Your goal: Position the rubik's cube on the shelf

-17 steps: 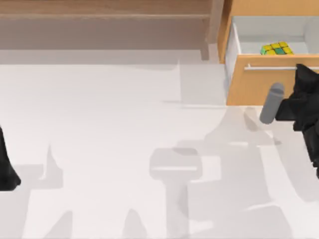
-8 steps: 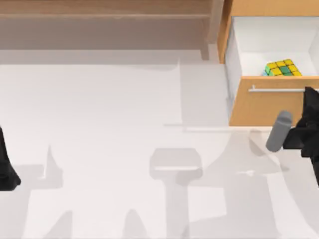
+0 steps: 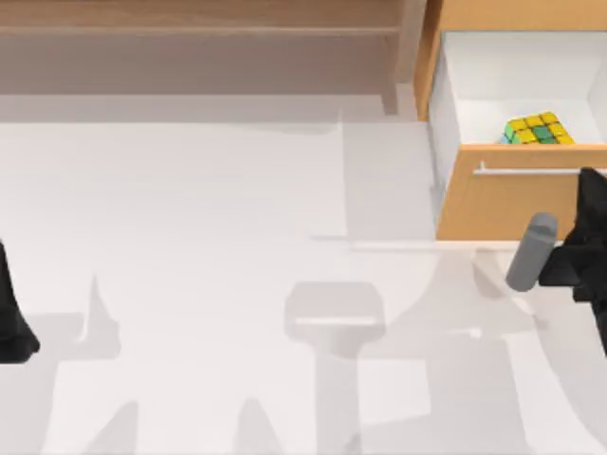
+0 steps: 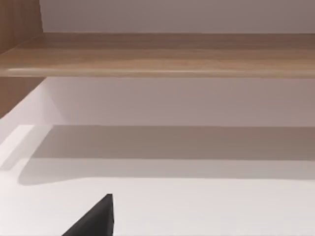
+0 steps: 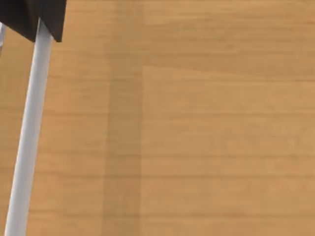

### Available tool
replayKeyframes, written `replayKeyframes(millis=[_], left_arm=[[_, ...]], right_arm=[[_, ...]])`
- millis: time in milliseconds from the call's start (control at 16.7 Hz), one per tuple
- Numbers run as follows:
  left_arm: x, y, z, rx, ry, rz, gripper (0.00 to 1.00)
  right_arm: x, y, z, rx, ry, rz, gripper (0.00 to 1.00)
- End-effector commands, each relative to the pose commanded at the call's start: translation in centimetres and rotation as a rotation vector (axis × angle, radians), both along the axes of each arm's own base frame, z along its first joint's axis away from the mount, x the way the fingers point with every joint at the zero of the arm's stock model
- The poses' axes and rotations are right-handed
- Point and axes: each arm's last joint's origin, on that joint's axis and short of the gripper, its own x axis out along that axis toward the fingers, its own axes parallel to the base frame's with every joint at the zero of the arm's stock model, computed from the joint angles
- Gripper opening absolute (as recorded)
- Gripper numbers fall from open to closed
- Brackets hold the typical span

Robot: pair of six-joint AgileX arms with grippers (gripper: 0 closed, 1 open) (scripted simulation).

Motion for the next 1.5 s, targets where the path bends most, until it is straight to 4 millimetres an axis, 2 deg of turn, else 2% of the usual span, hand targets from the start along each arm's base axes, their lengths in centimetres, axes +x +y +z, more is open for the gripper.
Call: replayKeyframes(millis=[540,1140,1500], left_arm=[[0.0,0.0,0.0,0.0,0.0,0.0,1.0],[0.0,0.0,0.0,0.0,0.0,0.0,1.0],[0.0,0.0,0.0,0.0,0.0,0.0,1.0]], right_arm=[[0.0,0.0,0.0,0.0,0.0,0.0,0.98],[0.0,0.0,0.0,-0.002,-0.001,0.001,1.0],[-1.9,0.0,0.0,0.0,-0.001,-0.001,1.0]])
